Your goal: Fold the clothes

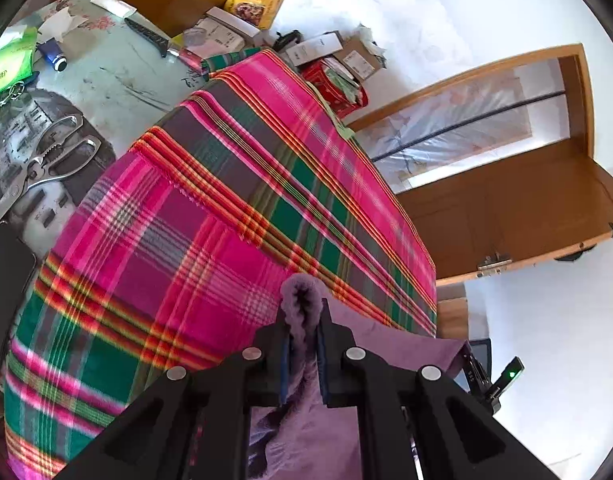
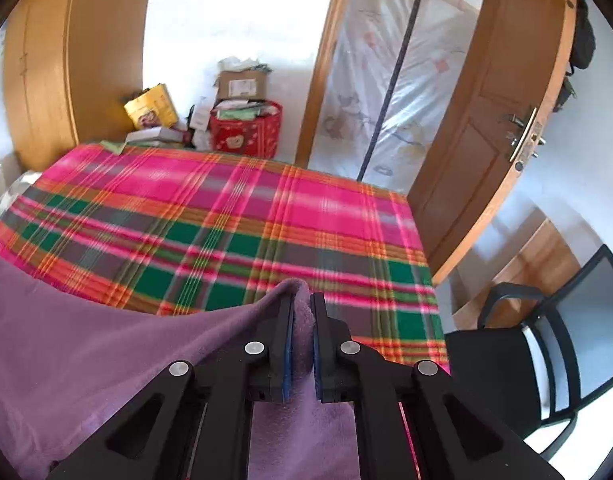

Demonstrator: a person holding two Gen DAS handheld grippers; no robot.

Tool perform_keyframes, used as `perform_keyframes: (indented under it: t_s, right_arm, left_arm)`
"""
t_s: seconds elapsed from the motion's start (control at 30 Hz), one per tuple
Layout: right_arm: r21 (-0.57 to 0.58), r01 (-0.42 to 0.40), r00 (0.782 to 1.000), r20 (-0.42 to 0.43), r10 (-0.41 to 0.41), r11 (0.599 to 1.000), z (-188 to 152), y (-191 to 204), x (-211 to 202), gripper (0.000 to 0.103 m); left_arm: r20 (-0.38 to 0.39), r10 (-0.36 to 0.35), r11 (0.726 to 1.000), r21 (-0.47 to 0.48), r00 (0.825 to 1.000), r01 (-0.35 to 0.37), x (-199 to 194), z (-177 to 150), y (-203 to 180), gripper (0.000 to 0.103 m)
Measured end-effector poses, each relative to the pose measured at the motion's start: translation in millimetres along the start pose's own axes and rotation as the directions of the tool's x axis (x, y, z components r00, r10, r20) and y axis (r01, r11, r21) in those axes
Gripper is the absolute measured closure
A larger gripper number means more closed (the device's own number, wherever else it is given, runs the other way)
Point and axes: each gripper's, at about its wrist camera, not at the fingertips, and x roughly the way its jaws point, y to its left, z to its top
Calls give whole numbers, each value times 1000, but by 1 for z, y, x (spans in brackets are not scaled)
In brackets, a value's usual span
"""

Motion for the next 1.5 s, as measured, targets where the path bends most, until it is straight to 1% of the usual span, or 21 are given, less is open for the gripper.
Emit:
perform_keyframes:
  t_s: [0.13, 0.2, 0.27, 0.3, 0.37, 0.47, 0.53, 0.6, 0.63, 0.67, 0.7, 0.8, 1.0, 1.1, 1.2, 1.27, 1.3, 1.37, 1.43, 1.5]
  right_arm:
    - [-13, 32, 999, 34, -32, 999, 15, 7, 11, 95]
    - [-13, 34, 999, 39, -34, 999, 20, 11, 18, 95]
    - [-51, 60, 997, 45, -58, 997, 21, 19, 26, 95]
    - [-86, 88, 995, 47, -84, 992, 19, 24, 32, 95]
    - [-138, 126, 992, 24, -124, 982, 12, 35, 46, 95]
    - [-164, 138, 990, -11, -142, 977, 2, 45, 59, 95]
    - [-193, 164, 984, -32, -174, 967, -3, 49, 66, 95]
    - [-233, 185, 977, -63, -205, 955, -8, 53, 70, 93]
    - [-235, 192, 974, -73, -214, 953, -10, 53, 68, 93]
    - [-234, 197, 972, -80, -221, 952, -12, 52, 66, 91]
    - [-232, 202, 970, -87, -228, 951, -13, 52, 63, 89]
    - [-235, 230, 964, -79, -254, 944, -20, 50, 48, 85]
    - [-203, 229, 965, -79, -250, 952, -34, 59, 10, 84]
    - [-171, 173, 981, -59, -185, 970, -41, 70, -14, 84]
    - [-181, 98, 994, -38, -106, 979, -50, 92, -39, 84]
    - [-199, 15, 999, -31, -22, 980, -60, 114, -57, 84]
    - [-208, -28, 999, -29, 23, 978, -65, 126, -66, 84]
    - [-245, -89, 996, -27, 84, 965, -76, 150, -78, 84]
    - [-285, -144, 989, -28, 142, 948, -87, 174, -90, 84]
    - [-326, -199, 980, -36, 198, 924, -100, 199, -102, 84]
  left_arm:
    - [0, 3, 1000, -26, 1000, -3, 9, 8, 5, 92]
    - [-6, 18, 999, -35, 1000, -18, 15, 11, 9, 92]
    - [-12, 40, 998, -42, 999, -41, 21, 11, 14, 92]
    - [-16, 51, 998, -46, 999, -52, 23, 12, 16, 92]
    - [-24, 64, 996, -59, 998, -65, 28, 11, 23, 92]
    - [-39, 78, 994, -72, 996, -81, 31, 10, 32, 92]
    - [-50, 95, 993, -67, 994, -99, 33, 9, 35, 92]
    - [-62, 94, 992, -77, 994, -99, 32, 7, 39, 91]
    - [-67, 94, 992, -82, 993, -99, 31, 7, 41, 91]
    - [-67, 87, 992, -88, 994, -93, 29, 5, 43, 88]
    - [-63, 95, 992, -77, 993, -100, 25, 3, 43, 86]
    - [-49, 116, 992, -42, 992, -118, 12, -2, 42, 85]
    - [-27, 117, 993, -28, 993, -118, -18, -17, 48, 82]
    - [-68, 144, 990, 0, 987, -144, -23, -35, 54, 82]
    - [-106, 147, 989, 20, 984, -146, -24, -59, 62, 82]
    - [-129, 153, 988, 24, 980, -151, -22, -71, 67, 82]
    - [-141, 156, 988, 26, 978, -154, -22, -78, 69, 82]
    - [-145, 144, 990, 18, 979, -143, -23, -87, 72, 82]
    - [-169, 161, 987, 40, 972, -156, -20, -92, 71, 82]
    - [-160, 161, 987, 41, 974, -156, -21, -95, 71, 82]
